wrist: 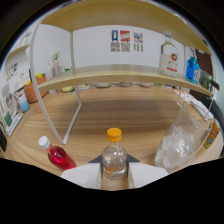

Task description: Make me a cup of Vodka Sunrise.

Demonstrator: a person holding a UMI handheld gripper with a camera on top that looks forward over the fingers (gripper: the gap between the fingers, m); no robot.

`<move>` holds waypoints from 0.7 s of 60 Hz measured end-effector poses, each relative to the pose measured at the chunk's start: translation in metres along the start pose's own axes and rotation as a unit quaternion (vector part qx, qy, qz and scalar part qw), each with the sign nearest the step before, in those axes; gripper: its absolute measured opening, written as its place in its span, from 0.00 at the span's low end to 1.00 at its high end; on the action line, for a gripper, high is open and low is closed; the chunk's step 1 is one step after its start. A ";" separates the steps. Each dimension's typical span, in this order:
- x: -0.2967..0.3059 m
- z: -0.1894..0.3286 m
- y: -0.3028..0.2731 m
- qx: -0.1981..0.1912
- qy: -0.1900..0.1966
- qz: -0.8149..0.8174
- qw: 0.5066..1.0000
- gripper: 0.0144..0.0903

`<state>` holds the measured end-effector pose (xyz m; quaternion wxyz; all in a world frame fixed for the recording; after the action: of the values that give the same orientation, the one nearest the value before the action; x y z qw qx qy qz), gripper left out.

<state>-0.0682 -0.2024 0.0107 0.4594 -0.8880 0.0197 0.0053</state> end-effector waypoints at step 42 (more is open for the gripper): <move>-0.002 -0.110 -0.053 0.060 -0.059 -0.024 0.996 0.95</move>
<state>-0.0687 -0.2614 0.1173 0.5119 -0.8574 -0.0286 0.0452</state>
